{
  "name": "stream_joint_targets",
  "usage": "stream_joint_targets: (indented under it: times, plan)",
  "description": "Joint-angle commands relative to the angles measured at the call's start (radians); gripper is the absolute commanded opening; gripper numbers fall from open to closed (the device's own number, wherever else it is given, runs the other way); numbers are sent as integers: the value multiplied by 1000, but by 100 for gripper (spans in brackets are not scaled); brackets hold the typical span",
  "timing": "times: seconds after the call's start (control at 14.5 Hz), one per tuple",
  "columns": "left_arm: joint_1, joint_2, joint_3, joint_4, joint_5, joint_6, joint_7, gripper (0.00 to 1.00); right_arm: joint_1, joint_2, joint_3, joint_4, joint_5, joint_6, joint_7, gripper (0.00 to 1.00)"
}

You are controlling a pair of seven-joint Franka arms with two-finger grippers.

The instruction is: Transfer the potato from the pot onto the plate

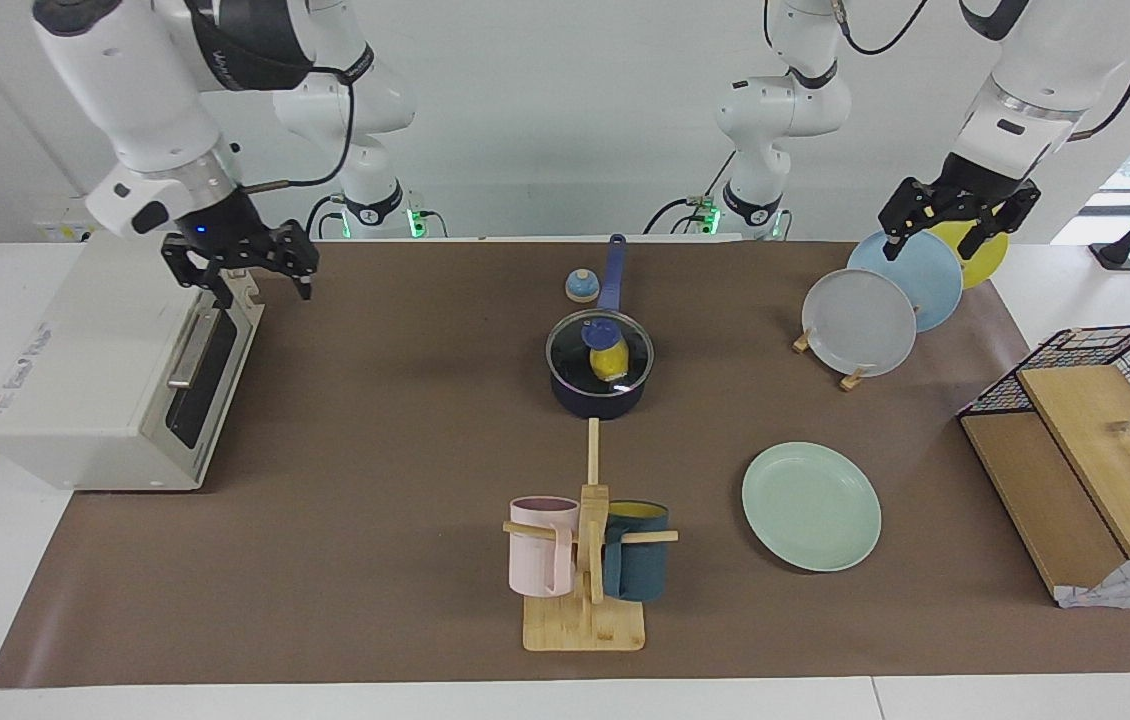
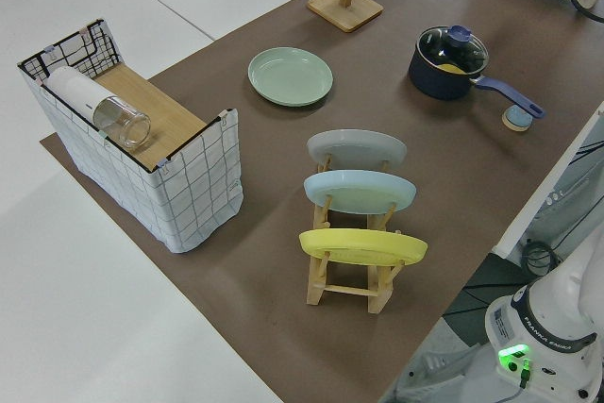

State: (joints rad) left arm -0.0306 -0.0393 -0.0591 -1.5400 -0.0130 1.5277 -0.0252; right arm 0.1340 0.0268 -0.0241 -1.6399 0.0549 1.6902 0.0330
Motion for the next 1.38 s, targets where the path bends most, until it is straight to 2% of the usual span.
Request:
stream_joint_targets:
  times: [0.0,0.21,0.34,0.48,0.62,0.83,1.03,1.31]
  plan:
    - [17,-25,-8,-25,-5,20,-4,100,125,177,15,190,11,6,138,100]
    - [15,-25,-8,-34,-5,66,-10,100,315,266,16,212,-15,61,364,100]
    - [15,-25,-8,-32,-5,71,-10,100,413,275,16,207,-21,117,483,100]
    - [18,-25,-8,-29,-5,72,-10,100,450,301,18,210,-26,158,528,100]
    - [17,-25,-7,-29,-5,74,-9,100,533,329,16,163,-53,228,562,100]
    - [17,-25,-7,-32,-5,89,-7,100,547,299,19,20,-64,353,570,100]
    - [14,-25,-10,-26,-5,95,-7,100,587,269,20,-32,-66,344,574,100]
    - [-3,-27,-21,-26,-5,98,-7,100,589,243,21,-124,-66,416,575,100]
